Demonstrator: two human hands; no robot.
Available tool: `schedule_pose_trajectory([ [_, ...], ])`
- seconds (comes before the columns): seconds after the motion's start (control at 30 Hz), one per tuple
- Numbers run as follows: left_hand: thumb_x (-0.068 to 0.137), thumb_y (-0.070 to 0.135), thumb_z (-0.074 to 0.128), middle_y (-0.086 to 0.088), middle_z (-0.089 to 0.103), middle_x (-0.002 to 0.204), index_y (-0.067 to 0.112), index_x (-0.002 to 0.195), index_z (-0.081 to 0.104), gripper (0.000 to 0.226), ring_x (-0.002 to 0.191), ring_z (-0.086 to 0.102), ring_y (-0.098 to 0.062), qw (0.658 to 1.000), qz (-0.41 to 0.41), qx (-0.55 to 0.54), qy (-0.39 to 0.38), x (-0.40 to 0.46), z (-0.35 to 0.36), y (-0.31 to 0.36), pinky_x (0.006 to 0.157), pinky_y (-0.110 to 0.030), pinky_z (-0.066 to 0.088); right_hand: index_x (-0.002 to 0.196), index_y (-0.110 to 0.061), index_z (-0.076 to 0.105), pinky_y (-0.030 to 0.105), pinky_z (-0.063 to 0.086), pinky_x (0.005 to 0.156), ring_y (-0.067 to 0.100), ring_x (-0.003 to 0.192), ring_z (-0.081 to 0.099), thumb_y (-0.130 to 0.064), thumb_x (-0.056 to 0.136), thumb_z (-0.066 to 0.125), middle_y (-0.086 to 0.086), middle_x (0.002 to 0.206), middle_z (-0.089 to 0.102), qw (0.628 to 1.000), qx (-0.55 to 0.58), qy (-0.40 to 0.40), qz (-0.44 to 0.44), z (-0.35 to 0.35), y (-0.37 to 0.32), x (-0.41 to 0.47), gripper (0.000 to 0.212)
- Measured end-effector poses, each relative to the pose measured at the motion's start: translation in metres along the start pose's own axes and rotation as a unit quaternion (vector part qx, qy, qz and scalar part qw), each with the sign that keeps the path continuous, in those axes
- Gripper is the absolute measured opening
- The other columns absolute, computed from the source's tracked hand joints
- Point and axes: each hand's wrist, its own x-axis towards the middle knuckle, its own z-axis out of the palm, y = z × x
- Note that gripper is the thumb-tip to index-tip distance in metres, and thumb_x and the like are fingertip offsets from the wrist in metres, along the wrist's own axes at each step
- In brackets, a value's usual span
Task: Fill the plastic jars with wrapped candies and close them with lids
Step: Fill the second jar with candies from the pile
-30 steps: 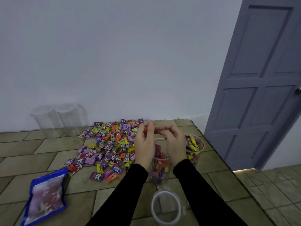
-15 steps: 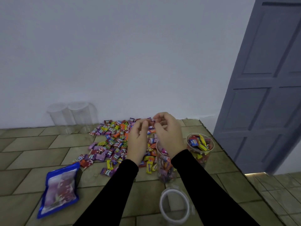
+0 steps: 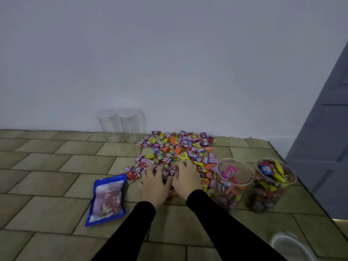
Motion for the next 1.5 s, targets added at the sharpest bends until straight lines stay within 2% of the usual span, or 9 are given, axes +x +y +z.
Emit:
schedule_pose_trajectory([
  [0.13,0.094,0.063,0.029,0.001,-0.005,0.161,0.04,0.151,0.009,0.064,0.148,-0.003,-0.03,0.996,0.029,0.072,-0.039,0.001,0.014,-0.014,0.115,-0.055,0.015,0.14,-0.026,0.035,0.052,0.023,0.111,0.029,0.142,0.015,-0.03,0.095,0.043,0.006,0.154,0.019,0.997,-0.071,-0.009,0.039,0.022,0.011,0.003,0.046],
  [0.27,0.094,0.065,0.026,0.004,-0.005,0.162,0.043,0.151,0.006,0.064,0.148,-0.002,-0.028,0.995,0.05,0.074,-0.055,0.005,0.024,-0.021,0.114,-0.056,0.013,0.15,-0.03,0.016,0.055,0.016,0.112,0.032,0.146,0.0,-0.047,0.099,0.033,0.005,0.16,0.002,0.992,-0.106,-0.044,0.061,0.036,0.027,0.009,0.057],
  [0.37,0.097,0.059,0.025,0.005,0.005,0.161,0.042,0.15,0.015,0.057,0.147,0.004,-0.025,0.995,0.056,0.068,-0.041,0.01,0.028,-0.023,0.113,-0.054,0.017,0.149,-0.029,0.023,0.052,0.019,0.11,0.031,0.144,0.013,-0.05,0.099,0.029,0.009,0.155,0.02,0.987,-0.141,-0.047,0.06,0.044,0.034,0.012,0.055],
  [0.5,0.1,0.048,0.031,0.002,0.027,0.151,0.035,0.139,0.037,0.041,0.139,0.023,-0.022,0.995,0.051,0.084,0.02,0.015,0.03,-0.023,0.106,-0.04,0.028,0.133,-0.023,0.053,0.045,0.039,0.094,0.031,0.118,0.048,-0.044,0.095,0.048,0.007,0.125,0.055,0.987,-0.157,0.038,0.006,0.051,0.038,0.014,0.044],
  [0.63,0.101,0.039,0.034,0.001,0.045,0.128,0.028,0.122,0.051,0.03,0.117,0.041,-0.017,0.992,0.091,0.059,0.069,0.023,0.036,-0.027,0.089,-0.028,0.037,0.139,-0.025,0.041,0.038,0.033,0.097,0.025,0.121,0.04,-0.039,0.101,0.032,0.002,0.131,0.048,0.991,-0.135,0.022,-0.013,0.053,0.041,0.017,0.041],
  [0.8,0.101,0.037,0.038,0.001,0.046,0.115,0.025,0.115,0.055,0.026,0.103,0.047,-0.015,0.989,0.123,-0.007,0.085,0.025,0.039,-0.031,0.08,-0.026,0.04,0.141,-0.025,0.034,0.036,0.032,0.101,0.023,0.123,0.035,-0.034,0.103,0.029,0.001,0.136,0.042,0.993,-0.12,-0.002,0.0,0.051,0.041,0.023,0.039],
  [1.07,0.102,0.032,0.039,-0.003,0.05,0.116,0.019,0.121,0.056,0.029,0.106,0.048,-0.016,0.991,0.082,-0.079,0.064,0.028,0.038,-0.03,0.087,-0.027,0.04,0.137,-0.03,0.036,0.036,0.032,0.098,0.023,0.118,0.039,-0.008,0.1,0.03,0.0,0.128,0.049,0.997,-0.069,-0.027,-0.024,0.047,0.036,0.029,0.045],
  [1.33,0.101,0.029,0.043,-0.005,0.053,0.119,0.015,0.123,0.057,0.03,0.11,0.049,-0.018,0.987,0.038,-0.148,0.05,0.029,0.031,-0.03,0.089,-0.026,0.037,0.123,-0.022,0.05,0.028,0.04,0.084,0.019,0.11,0.048,-0.017,0.103,0.033,0.0,0.117,0.057,0.992,0.109,0.03,-0.05,0.036,0.027,0.03,0.028],
  [1.5,0.099,0.025,0.048,-0.004,0.056,0.112,0.013,0.115,0.061,0.024,0.103,0.049,-0.014,0.978,0.047,-0.184,0.081,0.026,0.028,-0.031,0.082,-0.019,0.034,0.123,-0.02,0.051,0.021,0.038,0.089,0.012,0.113,0.048,-0.016,0.103,0.034,-0.004,0.12,0.054,0.981,0.162,0.051,-0.09,0.024,0.021,0.022,0.027],
])
